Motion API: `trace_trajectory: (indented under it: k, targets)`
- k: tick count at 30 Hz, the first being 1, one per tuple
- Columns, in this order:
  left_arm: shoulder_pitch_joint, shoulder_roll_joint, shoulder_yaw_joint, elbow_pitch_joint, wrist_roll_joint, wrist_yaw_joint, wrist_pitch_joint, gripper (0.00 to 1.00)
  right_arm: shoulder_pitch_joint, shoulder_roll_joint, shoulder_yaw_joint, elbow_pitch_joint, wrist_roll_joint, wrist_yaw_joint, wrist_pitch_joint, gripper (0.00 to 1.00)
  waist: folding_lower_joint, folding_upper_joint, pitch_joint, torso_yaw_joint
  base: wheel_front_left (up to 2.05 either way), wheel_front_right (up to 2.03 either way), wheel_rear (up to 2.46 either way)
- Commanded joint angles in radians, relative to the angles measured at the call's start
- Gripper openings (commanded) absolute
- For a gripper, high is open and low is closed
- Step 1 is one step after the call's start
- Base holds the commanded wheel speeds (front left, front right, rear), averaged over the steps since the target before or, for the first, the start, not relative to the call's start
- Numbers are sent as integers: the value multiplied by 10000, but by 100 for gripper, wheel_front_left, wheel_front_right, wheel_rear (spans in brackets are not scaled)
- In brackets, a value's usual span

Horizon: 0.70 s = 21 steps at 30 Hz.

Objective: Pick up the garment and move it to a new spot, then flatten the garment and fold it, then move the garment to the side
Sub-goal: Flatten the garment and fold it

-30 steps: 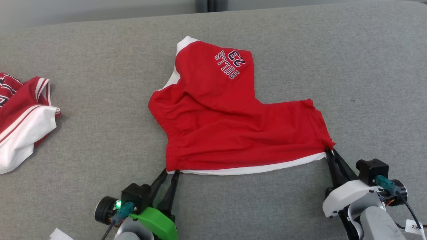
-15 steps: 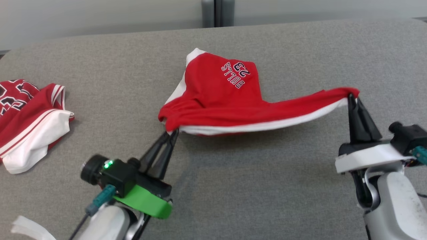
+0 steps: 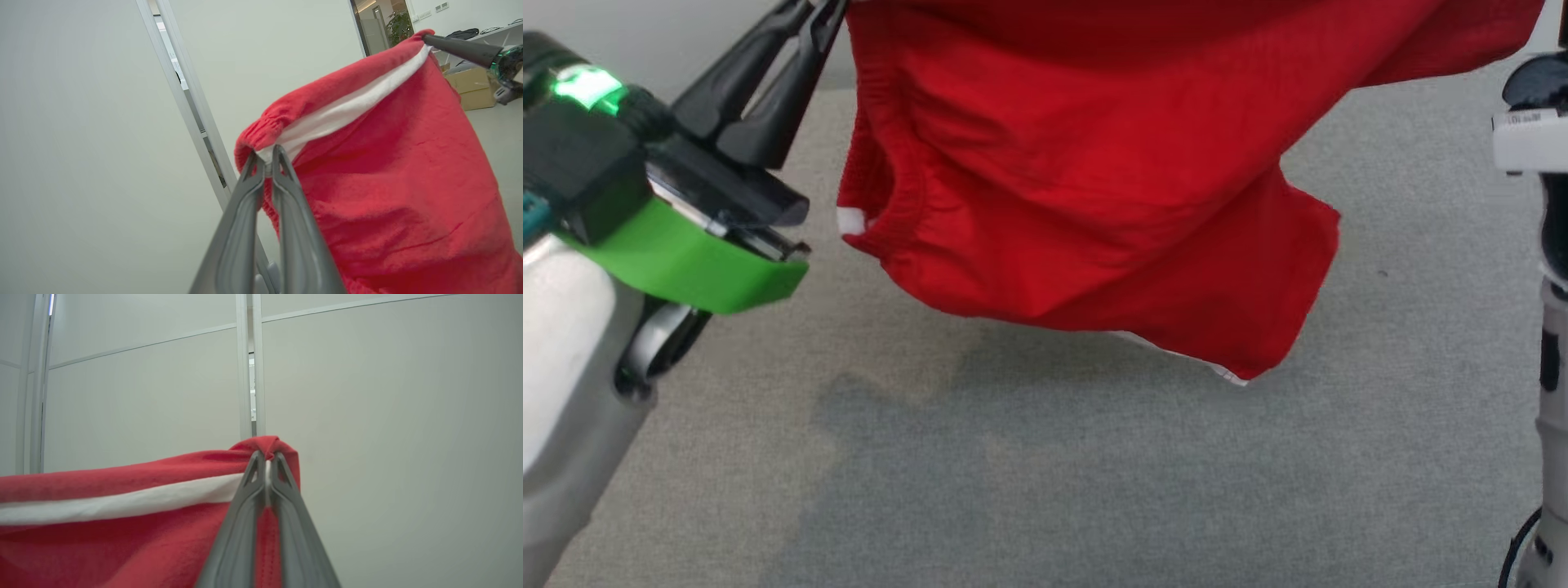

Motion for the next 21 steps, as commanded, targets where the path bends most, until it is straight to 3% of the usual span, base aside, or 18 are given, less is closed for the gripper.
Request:
trace_trajectory:
  k: [1,5,13,17,21]
  targets:
    - [-410,-17,9,283,-414,-29,24,0,-405,-82,88,231,-202,-18,155,0,0,0,748,-136,0,0,0]
    - [-1491,-121,-95,1379,-955,-29,-63,0,-1773,17,396,1318,-651,-18,161,0,0,0,1602,-226,0,0,0]
    - [-3207,-673,18,3605,-977,-4,-826,0,-4346,334,195,3728,-1821,-21,-1443,0,0,0,2338,-363,0,0,0]
    - [-2448,-924,263,4173,-1264,-3,-901,0,-3816,341,258,4517,-1959,-27,-1763,0,0,0,2094,-479,0,0,0]
    - [-475,-1343,778,4554,-1682,10,-904,0,-2303,407,306,5166,-1791,-38,-1945,0,0,0,1753,-587,0,0,0]
